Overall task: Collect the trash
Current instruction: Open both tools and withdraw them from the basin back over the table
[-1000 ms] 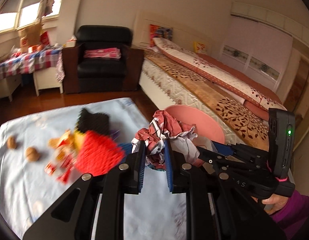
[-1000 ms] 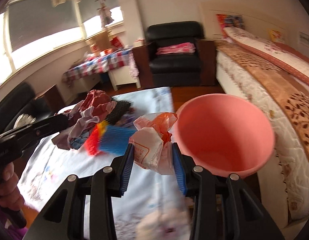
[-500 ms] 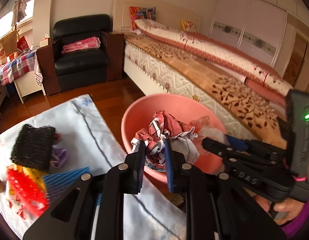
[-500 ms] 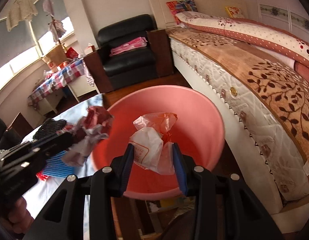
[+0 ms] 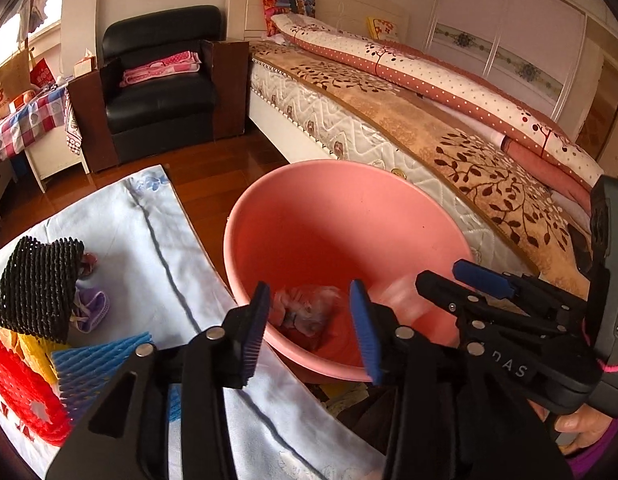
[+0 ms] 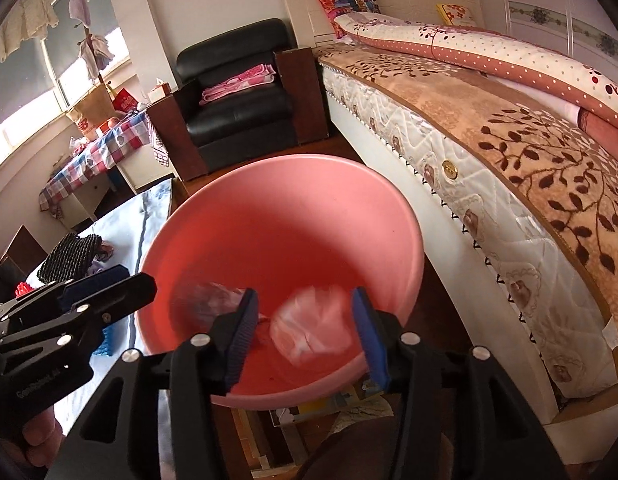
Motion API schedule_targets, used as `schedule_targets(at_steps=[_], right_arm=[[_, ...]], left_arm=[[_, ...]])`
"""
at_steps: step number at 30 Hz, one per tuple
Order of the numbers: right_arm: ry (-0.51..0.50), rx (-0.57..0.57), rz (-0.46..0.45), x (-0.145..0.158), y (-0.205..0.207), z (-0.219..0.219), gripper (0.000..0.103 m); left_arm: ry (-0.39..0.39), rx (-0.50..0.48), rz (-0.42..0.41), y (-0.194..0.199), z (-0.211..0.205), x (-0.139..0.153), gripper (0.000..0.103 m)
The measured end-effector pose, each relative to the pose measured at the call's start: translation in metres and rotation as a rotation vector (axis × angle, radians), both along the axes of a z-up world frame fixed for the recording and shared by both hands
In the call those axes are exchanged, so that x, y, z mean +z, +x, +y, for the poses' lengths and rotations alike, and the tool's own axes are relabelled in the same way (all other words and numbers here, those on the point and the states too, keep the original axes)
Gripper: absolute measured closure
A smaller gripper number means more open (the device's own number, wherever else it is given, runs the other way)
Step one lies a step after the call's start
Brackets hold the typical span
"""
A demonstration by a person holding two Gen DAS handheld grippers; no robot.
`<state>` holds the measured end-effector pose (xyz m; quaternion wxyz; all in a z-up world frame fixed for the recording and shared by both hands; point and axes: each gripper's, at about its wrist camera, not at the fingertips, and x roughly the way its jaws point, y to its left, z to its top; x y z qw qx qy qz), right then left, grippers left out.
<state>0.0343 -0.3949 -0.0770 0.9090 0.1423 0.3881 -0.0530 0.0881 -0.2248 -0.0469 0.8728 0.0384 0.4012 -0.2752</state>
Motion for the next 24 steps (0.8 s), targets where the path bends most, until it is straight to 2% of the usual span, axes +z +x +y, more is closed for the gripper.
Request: schedule_targets(at_steps=[3, 9, 24], right_arm=[[-0.010, -0.010, -0.009, 0.002, -0.002, 0.000, 0.045], [-0.014, 0.009, -0.050, 0.014, -0.011, 0.010, 0.043], [-0.018, 0.174, -0.164, 0.047, -0.043, 0.089, 0.041]], left_arm=[[-0.009, 0.002, -0.004, -0.002, 0.002, 0.003, 0.060], [-0.032, 0.018, -0.043, -0.014, 0.012, 0.017, 0.060], [-0.061, 0.109, -0.194, -0.067, 0.083, 0.061, 0.060]])
